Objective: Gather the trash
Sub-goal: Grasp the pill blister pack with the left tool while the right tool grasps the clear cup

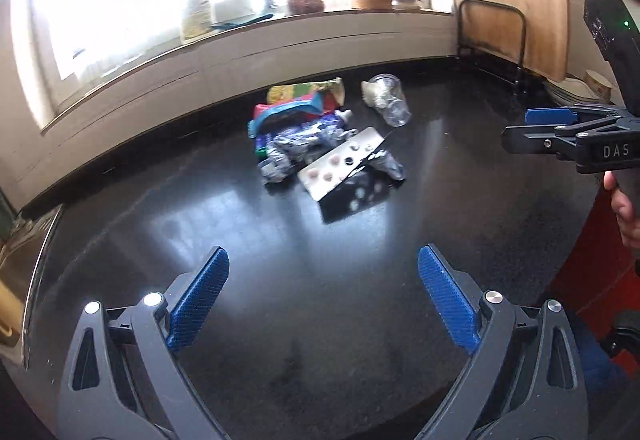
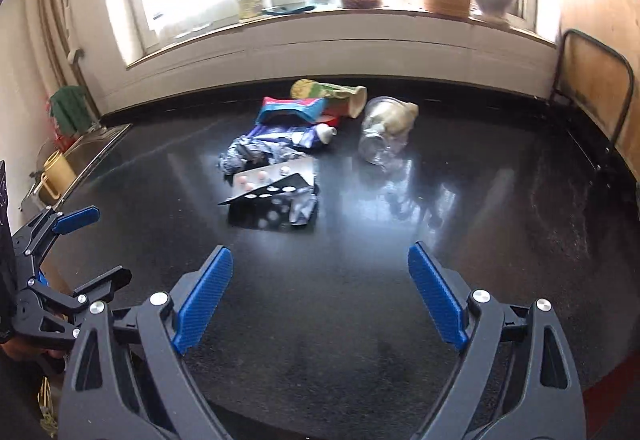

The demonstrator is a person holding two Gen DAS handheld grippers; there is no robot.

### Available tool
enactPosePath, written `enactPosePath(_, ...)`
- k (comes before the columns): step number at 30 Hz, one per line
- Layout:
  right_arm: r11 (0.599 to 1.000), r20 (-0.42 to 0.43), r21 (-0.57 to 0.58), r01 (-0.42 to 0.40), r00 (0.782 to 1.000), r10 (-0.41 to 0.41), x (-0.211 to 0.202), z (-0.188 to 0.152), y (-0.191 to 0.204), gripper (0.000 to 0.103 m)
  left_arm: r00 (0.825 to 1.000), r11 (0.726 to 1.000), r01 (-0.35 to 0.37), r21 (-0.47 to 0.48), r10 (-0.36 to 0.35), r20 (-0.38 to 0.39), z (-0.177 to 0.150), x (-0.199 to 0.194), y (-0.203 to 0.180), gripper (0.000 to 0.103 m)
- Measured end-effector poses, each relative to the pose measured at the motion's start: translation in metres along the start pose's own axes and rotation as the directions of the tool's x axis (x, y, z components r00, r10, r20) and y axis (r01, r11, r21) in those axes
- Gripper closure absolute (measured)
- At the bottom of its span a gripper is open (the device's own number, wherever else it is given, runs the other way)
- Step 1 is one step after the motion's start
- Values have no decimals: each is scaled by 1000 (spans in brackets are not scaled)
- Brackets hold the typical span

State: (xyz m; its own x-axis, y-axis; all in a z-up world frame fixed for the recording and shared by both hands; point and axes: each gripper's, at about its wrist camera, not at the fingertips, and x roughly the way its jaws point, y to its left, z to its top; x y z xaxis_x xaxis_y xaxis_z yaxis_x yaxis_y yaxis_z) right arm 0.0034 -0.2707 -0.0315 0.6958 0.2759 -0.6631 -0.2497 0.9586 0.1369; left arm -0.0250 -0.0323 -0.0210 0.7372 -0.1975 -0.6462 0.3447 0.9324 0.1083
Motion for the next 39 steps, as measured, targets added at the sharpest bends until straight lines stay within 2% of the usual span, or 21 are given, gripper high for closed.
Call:
enactPosePath(4, 1000, -12, 29, -7, 1000, 7, 10, 6, -22, 16, 1000, 998, 25, 62, -24, -6, 13, 21, -19, 10)
enactPosePath(8, 1000, -42, 24, -1, 999, 2, 33, 23, -14, 16, 999, 995, 50, 88, -48, -22, 29, 43, -14, 10)
enactPosePath(12, 999, -103, 41, -9, 995, 13, 79, 52, -22, 17, 997, 991, 60, 118, -55, -46, 46, 85, -12, 11)
enactPosePath(14, 999, -131, 37, 15, 991, -10, 103, 66, -26, 17, 996, 988, 69, 137, -61, -63, 51, 105, -13, 12)
enactPosePath(18, 997, -185, 65, 47, 982, -34, 148, 88, -40, 17, 987, 981, 126, 149, -108, -123, 55, 135, -18, 22)
enactPosePath(21, 994, -215, 89, 65, 976, -45, 177, 102, -47, 17, 981, 980, 130, 150, -106, -161, 56, 148, -22, 31)
enactPosePath(23, 989, -227, 128, 74, 973, -43, 193, 109, -53, 18, 981, 979, 133, 156, -108, -160, 57, 152, -24, 35)
enactPosePath(25, 985, -239, 154, 75, 970, -36, 204, 113, -57, 23, 982, 980, 119, 161, -92, -163, 57, 155, -25, 51)
enactPosePath(26, 984, -249, 161, 78, 968, -36, 209, 113, -58, 29, 985, 982, 106, 157, -82, -155, 57, 155, -24, 54)
enactPosePath(27, 985, -237, 151, 86, 970, -48, 209, 113, -58, 44, 986, 984, 100, 149, -77, -151, 58, 154, -23, 61)
enactPosePath(28, 986, -237, 137, 94, 970, -59, 209, 114, -56, 55, 985, 986, 100, 136, -79, -151, 59, 153, -21, 68)
enactPosePath(31, 989, -224, 132, 68, 974, -37, 199, 110, -54, 57, 985, 988, 113, 101, -98, -144, 64, 144, -19, 83)
enactPosePath(34, 994, -203, 103, 48, 979, -26, 179, 100, -45, 57, 983, 987, 124, 98, -109, -148, 65, 135, -22, 89)
enactPosePath(39, 997, -194, 84, -2, 981, 18, 138, 76, -32, 57, 983, 989, 126, 77, -114, -145, 60, 116, -26, 89)
